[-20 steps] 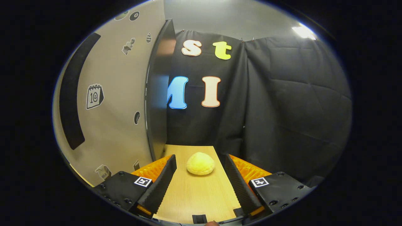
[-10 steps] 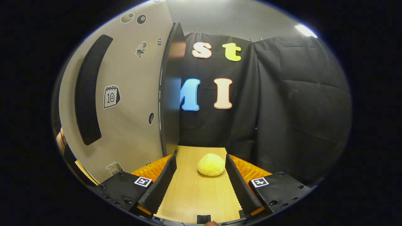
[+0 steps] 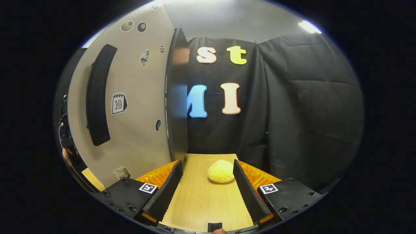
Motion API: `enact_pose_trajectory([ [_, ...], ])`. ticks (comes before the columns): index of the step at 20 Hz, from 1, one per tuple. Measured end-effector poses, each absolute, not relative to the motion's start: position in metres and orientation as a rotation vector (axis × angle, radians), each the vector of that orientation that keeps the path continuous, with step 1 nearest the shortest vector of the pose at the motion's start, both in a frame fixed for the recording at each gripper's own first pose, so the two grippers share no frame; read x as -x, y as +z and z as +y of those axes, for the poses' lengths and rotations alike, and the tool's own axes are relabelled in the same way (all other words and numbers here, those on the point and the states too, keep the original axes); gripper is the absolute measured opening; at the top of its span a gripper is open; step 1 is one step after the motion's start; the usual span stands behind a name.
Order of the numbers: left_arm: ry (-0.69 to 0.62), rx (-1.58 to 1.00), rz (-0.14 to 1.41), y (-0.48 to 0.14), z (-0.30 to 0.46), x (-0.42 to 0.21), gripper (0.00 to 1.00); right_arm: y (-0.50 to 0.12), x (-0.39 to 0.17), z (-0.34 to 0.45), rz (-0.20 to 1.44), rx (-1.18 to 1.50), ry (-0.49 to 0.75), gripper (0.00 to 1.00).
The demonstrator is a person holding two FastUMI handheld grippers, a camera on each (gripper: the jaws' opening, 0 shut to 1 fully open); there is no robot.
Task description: Open the cabinet door with the right hand, grasp the bottle in the cabinet with the left hand and place it on the coaster, then close the cabinet door with the right hand.
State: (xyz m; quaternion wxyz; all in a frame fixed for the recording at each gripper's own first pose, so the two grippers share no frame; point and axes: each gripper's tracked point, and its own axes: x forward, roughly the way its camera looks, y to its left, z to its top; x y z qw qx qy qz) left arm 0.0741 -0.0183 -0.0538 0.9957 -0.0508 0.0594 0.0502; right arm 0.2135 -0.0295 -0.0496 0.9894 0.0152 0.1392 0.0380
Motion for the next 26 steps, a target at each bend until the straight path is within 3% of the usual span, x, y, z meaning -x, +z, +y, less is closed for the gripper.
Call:
enact_pose_trajectory([
  [7,0.157,0.061,0.158,-0.115,0.004,-0.020,0.74,-0.056,-0.215,-0.049,0.272,-0.087,0.025,0.98],
  [9,0.159,0.049,0.171,-0.135,0.004,-0.007,0.74,-0.058,-0.215,-0.051,0.280,-0.114,0.017,0.94],
  [10,0.164,0.043,0.177,-0.146,0.005,-0.001,0.71,-0.058,-0.215,-0.052,0.283,-0.122,0.013,0.98],
  [11,0.162,0.042,0.180,-0.155,0.005,0.004,0.71,-0.059,-0.215,-0.055,0.283,-0.127,0.003,0.94],
  [12,0.162,0.045,0.181,-0.165,0.003,0.008,0.71,-0.059,-0.215,-0.060,0.280,-0.132,-0.012,0.98],
  [14,0.157,0.044,0.192,-0.185,-0.001,0.015,0.74,-0.058,-0.214,-0.064,0.275,-0.152,-0.034,0.93],
  [15,0.158,0.037,0.202,-0.195,-0.001,0.017,0.74,-0.058,-0.214,-0.066,0.274,-0.162,-0.043,0.98],
  [18,0.150,0.033,0.219,-0.224,-0.010,0.018,0.77,-0.058,-0.210,-0.071,0.268,-0.158,-0.060,0.98],
  [19,0.150,0.029,0.221,-0.232,-0.013,0.018,0.72,-0.056,-0.210,-0.075,0.264,-0.153,-0.072,0.98],
  [20,0.149,0.023,0.226,-0.241,-0.015,0.018,0.71,-0.055,-0.209,-0.079,0.261,-0.153,-0.085,0.93],
  [22,0.150,0.016,0.250,-0.262,-0.019,0.018,0.72,-0.054,-0.208,-0.083,0.261,-0.168,-0.099,0.93],
  [23,0.154,0.014,0.260,-0.272,-0.020,0.019,0.72,-0.054,-0.207,-0.084,0.262,-0.176,-0.103,0.98],
  [26,0.174,0.022,0.281,-0.294,-0.018,0.019,0.75,-0.054,-0.205,-0.086,0.265,-0.156,-0.101,0.98],
])
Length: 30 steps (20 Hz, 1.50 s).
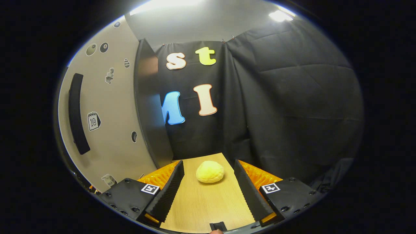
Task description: Open the cabinet door with the right hand, grasp the bottle in the cabinet with the left hand and place it on the coaster, then close the cabinet door with the right hand.
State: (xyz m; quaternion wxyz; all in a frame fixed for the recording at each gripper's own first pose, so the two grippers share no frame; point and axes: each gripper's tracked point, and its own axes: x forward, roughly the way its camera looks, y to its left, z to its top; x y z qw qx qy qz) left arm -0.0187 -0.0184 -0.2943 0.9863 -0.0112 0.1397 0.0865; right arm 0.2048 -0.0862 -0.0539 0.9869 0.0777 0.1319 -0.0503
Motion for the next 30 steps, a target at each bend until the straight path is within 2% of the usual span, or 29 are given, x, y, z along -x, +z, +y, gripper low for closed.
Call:
enact_pose_trajectory([
  [2,0.176,0.025,0.307,-0.311,-0.020,0.015,0.72,-0.057,-0.204,-0.086,0.272,-0.128,-0.099,0.98],
  [4,0.191,0.014,0.324,-0.321,-0.019,0.017,0.76,-0.056,-0.205,-0.083,0.271,-0.114,-0.093,0.98],
  [5,0.204,0.011,0.319,-0.323,-0.017,0.017,0.76,-0.054,-0.204,-0.081,0.266,-0.116,-0.084,0.93],
  [6,0.217,0.008,0.317,-0.325,-0.015,0.021,0.80,-0.051,-0.205,-0.077,0.259,-0.120,-0.075,0.93],
  [9,0.252,0.007,0.322,-0.334,-0.008,0.026,0.72,-0.045,-0.207,-0.073,0.241,-0.112,-0.065,0.98],
  [13,0.262,0.008,0.346,-0.342,-0.009,0.030,0.72,-0.048,-0.206,-0.066,0.245,-0.099,-0.058,0.98],
  [14,0.266,0.006,0.355,-0.343,-0.009,0.034,0.79,-0.049,-0.205,-0.064,0.250,-0.098,-0.055,0.98],
  [16,0.267,0.007,0.370,-0.343,-0.008,0.036,0.77,-0.049,-0.205,-0.062,0.252,-0.094,-0.050,0.98],
  [17,0.262,0.008,0.365,-0.340,-0.009,0.036,0.80,-0.048,-0.204,-0.060,0.249,-0.093,-0.048,0.98],
  [18,0.256,0.005,0.357,-0.337,-0.009,0.034,0.77,-0.047,-0.204,-0.059,0.244,-0.093,-0.045,0.98],
  [19,0.251,-0.001,0.344,-0.331,-0.008,0.031,0.80,-0.046,-0.204,-0.057,0.240,-0.095,-0.043,0.93],
  [21,0.236,-0.004,0.322,-0.306,-0.009,0.028,0.80,-0.044,-0.202,-0.056,0.232,-0.099,-0.041,0.93],
  [22,0.231,-0.005,0.313,-0.293,-0.010,0.025,0.80,-0.044,-0.202,-0.056,0.230,-0.103,-0.039,0.98],
  [30,0.226,-0.036,0.222,-0.189,-0.002,0.002,0.77,-0.036,-0.204,-0.059,0.217,-0.156,-0.024,0.98],
])
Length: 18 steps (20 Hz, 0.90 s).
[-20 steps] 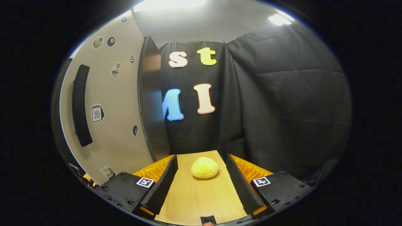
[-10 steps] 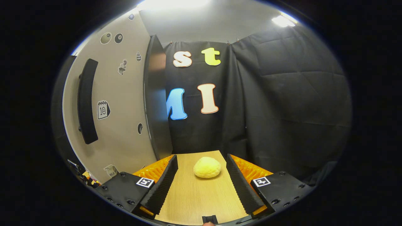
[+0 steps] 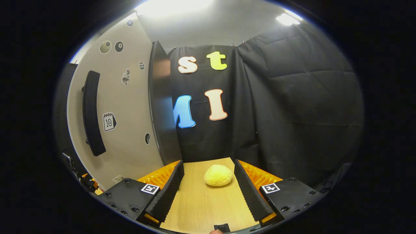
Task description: Open the cabinet door with the right hand, grasp the bottle in the cabinet with the left hand and place it on the coaster, then close the cabinet door with the right hand.
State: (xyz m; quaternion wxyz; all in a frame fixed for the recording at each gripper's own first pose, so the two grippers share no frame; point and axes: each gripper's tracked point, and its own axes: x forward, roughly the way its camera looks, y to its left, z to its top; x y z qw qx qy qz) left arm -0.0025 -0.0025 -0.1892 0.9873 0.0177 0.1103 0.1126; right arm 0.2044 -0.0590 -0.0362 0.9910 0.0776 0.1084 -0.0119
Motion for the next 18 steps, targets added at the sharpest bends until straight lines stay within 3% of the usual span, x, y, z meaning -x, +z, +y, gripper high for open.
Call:
enact_pose_trajectory([
  [9,0.146,-0.087,0.216,-0.072,-0.020,-0.001,0.77,-0.009,-0.222,-0.040,0.232,-0.280,0.036,0.98],
  [17,0.002,-0.066,0.161,-0.037,-0.018,-0.004,0.77,0.019,-0.221,0.028,0.222,-0.178,0.166,0.98],
  [18,-0.006,-0.070,0.158,-0.038,-0.013,-0.006,0.77,0.024,-0.218,0.029,0.209,-0.158,0.154,0.92],
])
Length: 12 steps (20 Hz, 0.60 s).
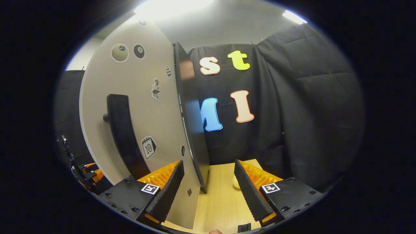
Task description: Open the cabinet door with the right hand, grasp the bottle in the cabinet with the left hand and place it on the coaster, then close the cabinet door with the right hand.
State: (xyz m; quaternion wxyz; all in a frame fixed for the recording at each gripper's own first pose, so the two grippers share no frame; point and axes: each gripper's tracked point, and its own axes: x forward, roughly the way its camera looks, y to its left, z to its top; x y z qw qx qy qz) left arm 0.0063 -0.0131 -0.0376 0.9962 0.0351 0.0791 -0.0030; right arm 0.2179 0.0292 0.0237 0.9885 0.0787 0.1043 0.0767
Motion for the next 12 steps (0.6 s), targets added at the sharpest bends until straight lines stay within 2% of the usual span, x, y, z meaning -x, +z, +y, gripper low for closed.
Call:
enact_pose_trajectory([
  [2,-0.023,-0.058,0.160,-0.041,-0.006,-0.008,0.80,0.032,-0.218,0.027,0.179,-0.117,0.125,0.97],
  [4,-0.026,-0.046,0.167,-0.045,0.004,-0.012,0.77,0.038,-0.217,0.028,0.168,-0.117,0.105,0.97],
  [5,-0.027,-0.040,0.167,-0.045,0.010,-0.013,0.77,0.042,-0.218,0.029,0.162,-0.125,0.101,0.91],
  [6,-0.032,-0.035,0.167,-0.046,0.013,-0.014,0.77,0.046,-0.217,0.031,0.157,-0.127,0.101,0.96],
  [12,-0.027,-0.010,0.175,-0.053,0.038,-0.022,0.80,0.049,-0.215,0.069,0.163,-0.080,0.153,0.96],
])
